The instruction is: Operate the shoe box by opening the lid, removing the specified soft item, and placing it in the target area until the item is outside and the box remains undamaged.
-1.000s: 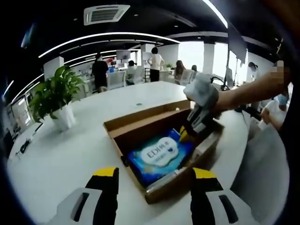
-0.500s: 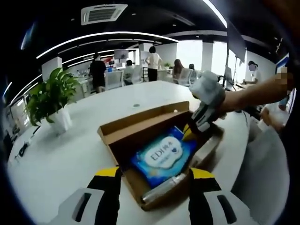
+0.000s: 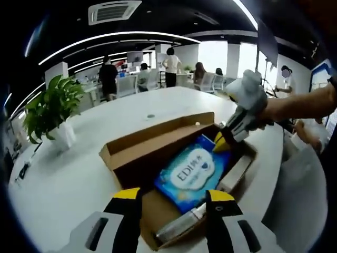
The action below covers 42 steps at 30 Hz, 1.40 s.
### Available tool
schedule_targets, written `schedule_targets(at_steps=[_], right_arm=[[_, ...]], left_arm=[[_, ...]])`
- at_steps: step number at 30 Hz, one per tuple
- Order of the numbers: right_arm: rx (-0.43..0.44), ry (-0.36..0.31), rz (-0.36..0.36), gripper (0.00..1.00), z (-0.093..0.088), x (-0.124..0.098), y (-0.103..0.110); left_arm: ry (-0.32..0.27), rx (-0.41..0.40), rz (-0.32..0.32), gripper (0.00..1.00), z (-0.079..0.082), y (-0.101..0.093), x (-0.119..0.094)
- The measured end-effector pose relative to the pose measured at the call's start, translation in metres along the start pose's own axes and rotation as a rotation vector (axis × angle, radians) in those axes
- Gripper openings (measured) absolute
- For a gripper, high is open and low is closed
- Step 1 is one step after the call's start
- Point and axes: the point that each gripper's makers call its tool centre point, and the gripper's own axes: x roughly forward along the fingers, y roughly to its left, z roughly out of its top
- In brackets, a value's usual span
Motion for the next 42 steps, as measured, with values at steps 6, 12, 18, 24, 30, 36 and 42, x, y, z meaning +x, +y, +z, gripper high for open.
schedule_targets(at_steps=[6, 12, 18, 24, 30, 36, 42], right_arm=[[0.0, -0.012, -0.008, 0.0, -0.003, -0.014, -0.003], [0.014, -0.029, -0.004, 0.0, -0.003, -0.02, -0.011], [-0.002, -0.028, -0.014, 0.0, -0.003, -0.022, -0.011], [-0.007, -0.03, -0.015, 0.0, -0.002, -0.023, -0.012], [-0.011, -0.033, -0.014, 0.0, -0.003, -0.024, -0.011], [-0.025, -0.034, -0.011, 0.0, -0.003, -0.024, -0.01], [-0.029, -0.038, -0.009, 0.0, -0.004, -0.025, -0.01]], left_arm=[[0.008, -0.022, -0.017, 0.46, 0.004, -0.006, 0.015], [0.04, -0.044, -0.028, 0.42, 0.007, -0.012, 0.028], [0.077, -0.052, -0.035, 0.39, 0.004, -0.012, 0.042], [0.136, -0.086, -0.042, 0.35, -0.012, -0.007, 0.056], [0.189, -0.088, -0.061, 0.34, -0.022, -0.014, 0.068], [0.235, -0.123, -0.075, 0.32, -0.036, -0.016, 0.077], [0.267, -0.149, -0.084, 0.3, -0.046, -0.011, 0.087]])
